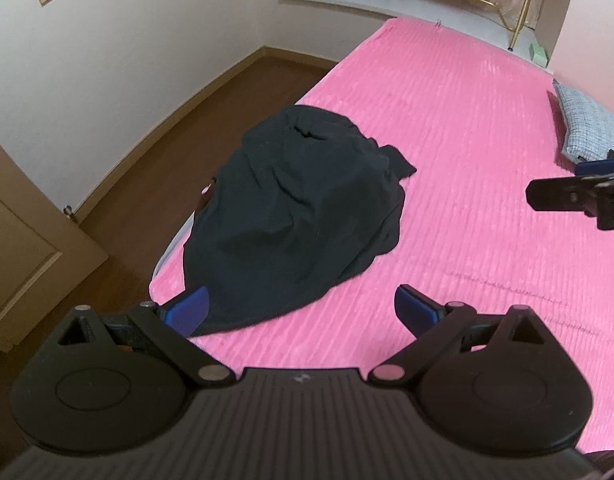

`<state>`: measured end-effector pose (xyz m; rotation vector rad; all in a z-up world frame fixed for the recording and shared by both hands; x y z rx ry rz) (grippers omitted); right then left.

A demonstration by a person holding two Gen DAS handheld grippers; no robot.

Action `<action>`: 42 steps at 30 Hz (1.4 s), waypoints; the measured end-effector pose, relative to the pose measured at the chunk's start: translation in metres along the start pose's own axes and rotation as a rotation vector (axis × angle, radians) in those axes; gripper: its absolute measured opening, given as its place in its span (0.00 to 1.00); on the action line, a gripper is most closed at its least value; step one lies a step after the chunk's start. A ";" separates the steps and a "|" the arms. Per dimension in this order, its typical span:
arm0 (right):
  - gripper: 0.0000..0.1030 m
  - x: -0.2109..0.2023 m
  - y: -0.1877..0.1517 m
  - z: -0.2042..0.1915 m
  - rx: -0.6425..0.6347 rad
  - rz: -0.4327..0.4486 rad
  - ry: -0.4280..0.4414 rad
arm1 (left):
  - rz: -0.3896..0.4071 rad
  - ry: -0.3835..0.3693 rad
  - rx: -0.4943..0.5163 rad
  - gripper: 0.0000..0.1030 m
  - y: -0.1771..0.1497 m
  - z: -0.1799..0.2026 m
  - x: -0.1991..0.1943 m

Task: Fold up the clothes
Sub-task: 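Approach the crumpled dark green sweater on the bed with both tools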

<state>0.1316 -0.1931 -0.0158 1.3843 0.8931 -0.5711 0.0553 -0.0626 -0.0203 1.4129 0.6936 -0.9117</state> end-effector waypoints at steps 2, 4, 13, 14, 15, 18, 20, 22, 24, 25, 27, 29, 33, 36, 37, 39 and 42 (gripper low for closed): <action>0.92 0.000 -0.001 0.000 0.000 -0.003 0.001 | -0.007 -0.013 0.013 0.95 0.007 -0.012 0.014; 0.92 0.001 -0.002 -0.001 0.001 -0.005 0.002 | -0.014 -0.011 0.017 0.95 0.005 -0.011 0.016; 0.92 0.001 -0.005 -0.004 -0.007 -0.010 0.006 | -0.026 -0.008 0.021 0.95 0.002 -0.018 -0.001; 0.92 0.002 -0.005 -0.005 -0.012 -0.012 0.003 | -0.025 -0.010 0.023 0.95 0.002 -0.021 -0.002; 0.92 0.002 -0.005 -0.006 -0.017 -0.015 0.000 | -0.024 -0.011 0.022 0.95 0.001 -0.022 -0.003; 0.92 0.002 -0.005 -0.010 -0.036 -0.019 -0.007 | -0.019 -0.016 0.012 0.95 0.000 -0.027 -0.004; 0.92 0.003 -0.006 -0.013 -0.046 -0.019 -0.009 | -0.017 -0.016 0.007 0.95 0.000 -0.031 -0.003; 0.92 0.004 -0.006 -0.013 -0.048 -0.020 -0.007 | -0.019 -0.016 0.003 0.95 -0.001 -0.034 0.000; 0.92 0.005 -0.008 -0.014 -0.045 -0.025 0.000 | -0.023 -0.015 0.003 0.95 -0.003 -0.033 0.003; 0.92 0.006 -0.008 -0.014 -0.044 -0.027 0.001 | -0.025 -0.014 0.003 0.95 -0.004 -0.032 0.004; 0.92 0.007 -0.010 -0.015 -0.045 -0.031 0.004 | -0.027 -0.011 0.004 0.95 -0.005 -0.031 0.007; 0.92 0.008 -0.011 -0.015 -0.046 -0.034 0.008 | -0.028 -0.010 0.003 0.95 -0.006 -0.029 0.011; 0.92 0.009 -0.010 -0.014 -0.050 -0.036 0.016 | -0.030 -0.015 0.008 0.95 -0.005 -0.035 0.013; 0.92 0.010 -0.012 -0.012 -0.053 -0.039 0.023 | -0.033 -0.017 0.003 0.95 -0.006 -0.034 0.015; 0.92 0.011 -0.012 -0.012 -0.055 -0.041 0.025 | -0.033 -0.017 0.001 0.95 -0.007 -0.033 0.015; 0.92 0.012 -0.013 -0.011 -0.060 -0.043 0.031 | -0.036 -0.020 -0.002 0.95 -0.007 -0.033 0.016; 0.92 0.013 -0.015 -0.008 -0.072 -0.045 0.039 | -0.041 -0.023 -0.007 0.95 -0.009 -0.031 0.018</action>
Point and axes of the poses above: each gripper's, at about its wrist camera, not at the fingertips, and x roughly the way its jaws point, z to its right, y to its top, the point moved 5 cm from there along x, roughly the way its jaws point, and after that the axes turned 10 degrees about -y, right-handed, at the moved point
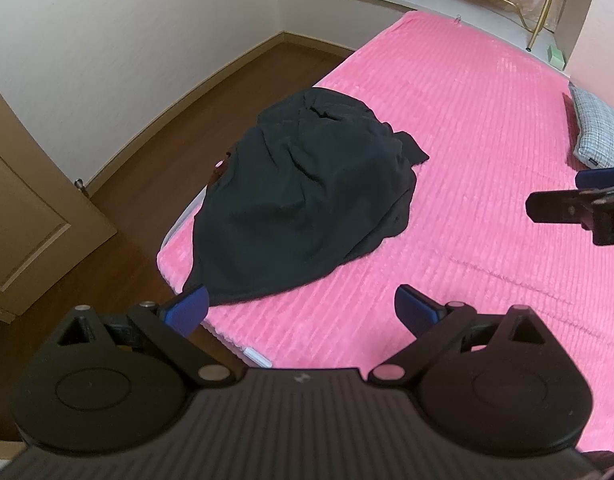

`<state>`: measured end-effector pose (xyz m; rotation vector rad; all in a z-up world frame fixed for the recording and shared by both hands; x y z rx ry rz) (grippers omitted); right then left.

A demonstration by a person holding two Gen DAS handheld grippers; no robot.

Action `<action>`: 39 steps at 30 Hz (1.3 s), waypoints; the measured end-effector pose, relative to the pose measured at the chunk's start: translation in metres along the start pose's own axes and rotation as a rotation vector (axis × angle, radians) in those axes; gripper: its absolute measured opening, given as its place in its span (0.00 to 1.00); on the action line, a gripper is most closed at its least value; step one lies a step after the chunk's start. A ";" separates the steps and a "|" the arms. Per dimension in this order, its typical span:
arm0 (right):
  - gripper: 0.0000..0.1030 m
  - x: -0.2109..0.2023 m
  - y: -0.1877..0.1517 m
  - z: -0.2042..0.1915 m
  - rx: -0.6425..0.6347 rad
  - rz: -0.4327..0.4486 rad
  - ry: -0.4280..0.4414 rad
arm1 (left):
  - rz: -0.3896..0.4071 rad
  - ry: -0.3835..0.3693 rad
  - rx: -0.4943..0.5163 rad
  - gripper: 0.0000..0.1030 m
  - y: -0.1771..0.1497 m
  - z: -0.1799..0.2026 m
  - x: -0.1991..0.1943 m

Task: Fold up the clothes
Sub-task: 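Grasp the sweater with the right tool while the left tool grasps it too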

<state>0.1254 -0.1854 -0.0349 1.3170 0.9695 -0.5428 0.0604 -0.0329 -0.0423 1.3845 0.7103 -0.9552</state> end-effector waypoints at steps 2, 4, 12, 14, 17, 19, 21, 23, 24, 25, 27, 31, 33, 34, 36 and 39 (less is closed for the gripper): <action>0.92 -0.001 -0.001 0.003 -0.009 0.009 0.009 | -0.001 0.009 -0.003 0.95 0.000 -0.002 0.001; 0.92 -0.005 0.000 0.009 -0.012 0.037 0.023 | 0.000 0.028 -0.010 0.95 -0.001 -0.007 0.001; 0.92 0.015 0.007 0.017 -0.091 0.049 0.060 | 0.000 0.102 -0.022 0.95 0.002 -0.039 0.006; 0.92 0.025 0.015 0.013 -0.110 0.055 0.069 | -0.003 0.106 -0.005 0.95 0.005 -0.047 0.013; 0.92 0.047 0.033 0.005 -0.143 0.061 0.060 | -0.023 0.114 0.031 0.95 0.016 -0.063 0.036; 0.92 0.068 0.048 -0.001 -0.167 0.061 0.047 | -0.040 0.103 0.051 0.95 0.027 -0.077 0.057; 0.92 0.090 0.061 -0.005 -0.187 0.054 0.028 | -0.045 0.074 0.061 0.95 0.041 -0.093 0.082; 0.92 0.119 0.077 -0.009 -0.206 0.033 0.002 | -0.050 0.052 0.073 0.95 0.057 -0.110 0.110; 0.92 0.135 0.084 -0.010 -0.215 0.023 -0.008 | -0.056 0.042 0.090 0.95 0.065 -0.117 0.125; 0.92 0.152 0.090 -0.013 -0.223 0.014 -0.019 | -0.060 0.033 0.107 0.95 0.073 -0.124 0.140; 0.92 0.185 0.103 -0.017 -0.239 -0.007 -0.042 | -0.060 0.019 0.144 0.95 0.088 -0.138 0.171; 0.92 0.254 0.118 -0.021 -0.274 -0.057 -0.075 | -0.082 -0.040 0.159 0.94 0.106 -0.159 0.236; 0.92 0.287 0.122 -0.024 -0.298 -0.083 -0.090 | -0.097 -0.083 0.123 0.93 0.110 -0.166 0.264; 0.92 0.301 0.124 -0.025 -0.311 -0.094 -0.096 | -0.102 -0.109 0.094 0.91 0.111 -0.170 0.278; 0.91 0.326 0.124 -0.028 -0.341 -0.113 -0.101 | -0.121 -0.147 0.054 0.84 0.112 -0.176 0.301; 0.65 0.357 0.120 -0.032 -0.383 -0.146 -0.105 | -0.161 -0.171 0.040 0.74 0.109 -0.183 0.330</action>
Point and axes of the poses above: each gripper's, at about its wrist camera, not at the fingertips, and x roughly the way its jaws point, z to its right, y to its top, the point moved 5 cm from there along x, roughly the way its jaws point, and after that the axes turned 10 degrees about -y, right-handed, at the moved point
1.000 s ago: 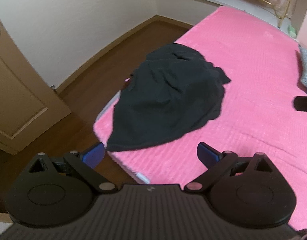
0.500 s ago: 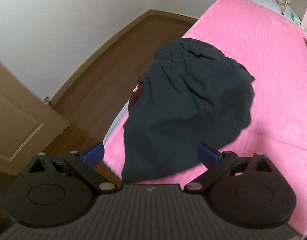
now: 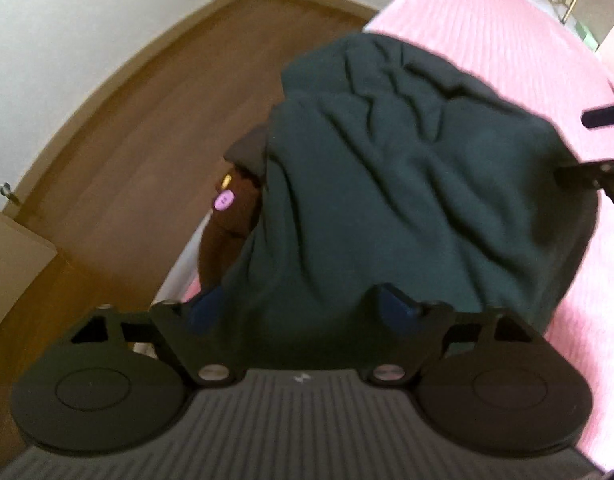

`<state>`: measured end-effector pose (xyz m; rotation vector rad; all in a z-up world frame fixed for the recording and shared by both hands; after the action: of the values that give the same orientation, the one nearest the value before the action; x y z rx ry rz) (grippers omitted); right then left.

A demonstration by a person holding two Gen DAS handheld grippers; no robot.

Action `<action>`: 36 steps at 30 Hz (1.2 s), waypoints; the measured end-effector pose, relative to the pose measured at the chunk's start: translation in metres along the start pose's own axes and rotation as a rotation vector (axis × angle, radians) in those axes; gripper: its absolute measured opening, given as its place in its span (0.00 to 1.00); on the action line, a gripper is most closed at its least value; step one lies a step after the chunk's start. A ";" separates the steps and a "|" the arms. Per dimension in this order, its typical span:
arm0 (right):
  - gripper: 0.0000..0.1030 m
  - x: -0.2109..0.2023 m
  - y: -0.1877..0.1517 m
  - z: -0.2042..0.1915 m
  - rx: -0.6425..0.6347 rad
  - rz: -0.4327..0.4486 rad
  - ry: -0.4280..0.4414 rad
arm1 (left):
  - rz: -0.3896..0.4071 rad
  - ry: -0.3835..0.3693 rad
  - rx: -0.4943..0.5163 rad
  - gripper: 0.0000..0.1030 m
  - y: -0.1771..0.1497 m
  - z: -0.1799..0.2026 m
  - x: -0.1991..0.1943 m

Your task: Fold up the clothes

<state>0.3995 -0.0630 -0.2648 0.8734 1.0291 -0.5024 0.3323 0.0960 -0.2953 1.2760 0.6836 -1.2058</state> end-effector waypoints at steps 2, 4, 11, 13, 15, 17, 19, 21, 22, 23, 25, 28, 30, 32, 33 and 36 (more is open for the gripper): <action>0.56 0.010 0.000 -0.002 -0.012 -0.015 0.014 | -0.017 -0.031 -0.029 0.60 0.000 -0.003 0.009; 0.29 0.006 0.002 -0.002 -0.021 -0.005 0.013 | -0.032 -0.057 -0.040 0.42 -0.001 -0.002 0.014; 0.05 -0.075 -0.001 0.028 0.036 0.143 0.010 | 0.055 -0.016 0.148 0.08 0.005 0.049 -0.040; 0.05 -0.112 -0.016 0.050 0.094 0.191 -0.004 | 0.129 -0.044 0.201 0.08 0.010 0.075 -0.077; 0.05 -0.150 -0.041 0.076 0.164 0.226 -0.023 | 0.192 -0.085 0.251 0.08 0.011 0.105 -0.111; 0.05 -0.187 -0.079 0.102 0.214 0.249 -0.064 | 0.244 -0.137 0.303 0.08 0.006 0.141 -0.142; 0.05 -0.222 -0.121 0.128 0.259 0.265 -0.112 | 0.268 -0.184 0.358 0.08 -0.006 0.179 -0.169; 0.05 -0.256 -0.175 0.154 0.322 0.257 -0.164 | 0.272 -0.244 0.408 0.08 -0.027 0.223 -0.190; 0.05 -0.270 -0.207 0.167 0.360 0.242 -0.190 | 0.271 -0.276 0.435 0.08 -0.038 0.247 -0.199; 0.05 -0.284 -0.238 0.180 0.399 0.227 -0.217 | 0.267 -0.309 0.469 0.08 -0.053 0.273 -0.205; 0.05 -0.303 -0.304 0.200 0.483 0.185 -0.270 | 0.233 -0.382 0.519 0.08 -0.086 0.321 -0.211; 0.06 -0.313 -0.413 0.228 0.633 0.057 -0.349 | 0.121 -0.487 0.555 0.10 -0.142 0.391 -0.186; 0.31 -0.308 -0.480 0.238 0.736 -0.060 -0.359 | 0.017 -0.535 0.573 0.12 -0.181 0.428 -0.166; 0.60 -0.307 -0.528 0.238 0.802 -0.122 -0.361 | -0.073 -0.552 0.607 0.20 -0.217 0.454 -0.150; 0.62 -0.307 -0.542 0.235 0.812 -0.130 -0.350 | -0.103 -0.541 0.629 0.23 -0.229 0.461 -0.144; 0.62 -0.305 -0.561 0.216 0.833 -0.155 -0.301 | -0.156 -0.494 0.677 0.30 -0.253 0.467 -0.129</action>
<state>-0.0296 -0.5712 -0.1576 1.3963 0.5933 -1.2018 -0.0445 -0.2749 -0.1574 1.3893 -0.0059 -1.8923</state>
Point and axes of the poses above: each gripper's, at about its wrist camera, not at the fingertips, and x roughly the way its jaws point, z to its right, y to its top, the point moved 5 cm from there along x, roughly the way its jaws point, and after that the axes turned 10 degrees about -y, right-handed, at the moved point
